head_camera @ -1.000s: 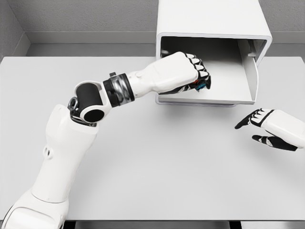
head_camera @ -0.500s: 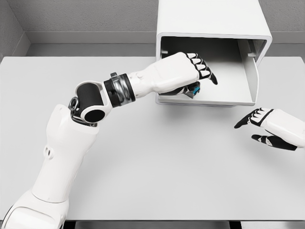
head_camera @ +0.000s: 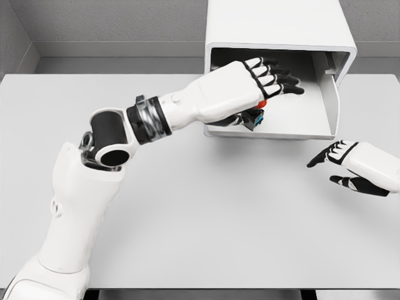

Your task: Slide open multi-storey tabletop storage cabinets and put open load switch and slide close multi-storey tabletop storage cabinets

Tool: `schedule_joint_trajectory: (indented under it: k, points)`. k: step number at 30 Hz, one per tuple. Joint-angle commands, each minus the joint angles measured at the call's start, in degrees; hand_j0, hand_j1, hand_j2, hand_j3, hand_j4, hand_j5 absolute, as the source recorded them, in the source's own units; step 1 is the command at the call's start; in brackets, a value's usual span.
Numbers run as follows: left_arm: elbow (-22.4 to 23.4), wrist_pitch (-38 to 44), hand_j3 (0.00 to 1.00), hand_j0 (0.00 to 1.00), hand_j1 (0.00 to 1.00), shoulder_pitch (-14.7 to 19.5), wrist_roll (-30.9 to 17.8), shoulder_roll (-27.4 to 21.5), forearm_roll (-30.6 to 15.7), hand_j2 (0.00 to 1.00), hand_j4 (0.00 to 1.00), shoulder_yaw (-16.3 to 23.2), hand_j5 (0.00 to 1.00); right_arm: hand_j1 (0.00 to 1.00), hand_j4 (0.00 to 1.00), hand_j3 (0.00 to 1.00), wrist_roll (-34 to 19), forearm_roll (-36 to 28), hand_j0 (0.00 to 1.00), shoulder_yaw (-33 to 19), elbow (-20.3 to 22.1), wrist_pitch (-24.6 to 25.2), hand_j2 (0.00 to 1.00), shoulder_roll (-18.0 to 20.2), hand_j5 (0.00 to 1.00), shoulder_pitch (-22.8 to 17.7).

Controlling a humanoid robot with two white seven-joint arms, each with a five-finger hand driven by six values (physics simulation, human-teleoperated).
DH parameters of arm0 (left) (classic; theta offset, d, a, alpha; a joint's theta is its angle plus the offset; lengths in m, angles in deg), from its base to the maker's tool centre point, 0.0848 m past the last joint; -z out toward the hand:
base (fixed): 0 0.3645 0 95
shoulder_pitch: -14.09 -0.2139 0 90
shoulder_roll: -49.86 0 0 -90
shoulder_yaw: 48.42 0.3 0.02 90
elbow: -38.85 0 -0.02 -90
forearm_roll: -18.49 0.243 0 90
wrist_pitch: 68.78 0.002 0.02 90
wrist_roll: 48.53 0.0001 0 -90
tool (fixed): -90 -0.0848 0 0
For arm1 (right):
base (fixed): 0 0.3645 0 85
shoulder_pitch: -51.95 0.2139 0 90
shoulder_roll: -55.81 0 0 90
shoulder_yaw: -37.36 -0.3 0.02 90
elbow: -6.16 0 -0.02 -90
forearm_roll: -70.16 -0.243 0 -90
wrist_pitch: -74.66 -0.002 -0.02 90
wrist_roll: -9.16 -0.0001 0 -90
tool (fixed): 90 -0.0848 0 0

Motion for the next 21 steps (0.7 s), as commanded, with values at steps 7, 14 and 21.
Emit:
schedule_joint_trajectory:
  k: [7,14,21]
  points:
    - [-3.44,0.19,1.0,1.0,1.0,-2.02,0.04,-12.02,-29.02,1.0,1.0,-5.94,1.0,0.68,0.68,0.68,0.11,-0.51,0.68,0.08,0.04,0.1,0.68,-0.02,0.68,0.26]
    - [-2.13,0.19,1.0,1.0,1.0,-19.51,0.04,-18.98,-34.57,1.0,1.0,-29.58,1.0,0.68,0.68,0.68,0.11,-0.42,0.68,0.17,-0.05,0.1,0.68,-0.37,0.68,0.35]
    - [16.33,0.19,1.0,1.0,1.0,-24.17,0.04,-21.18,-34.74,1.0,1.0,-34.77,1.0,0.67,0.67,0.67,-0.15,-0.33,0.67,0.17,-0.05,0.1,0.67,-0.98,0.67,0.53]
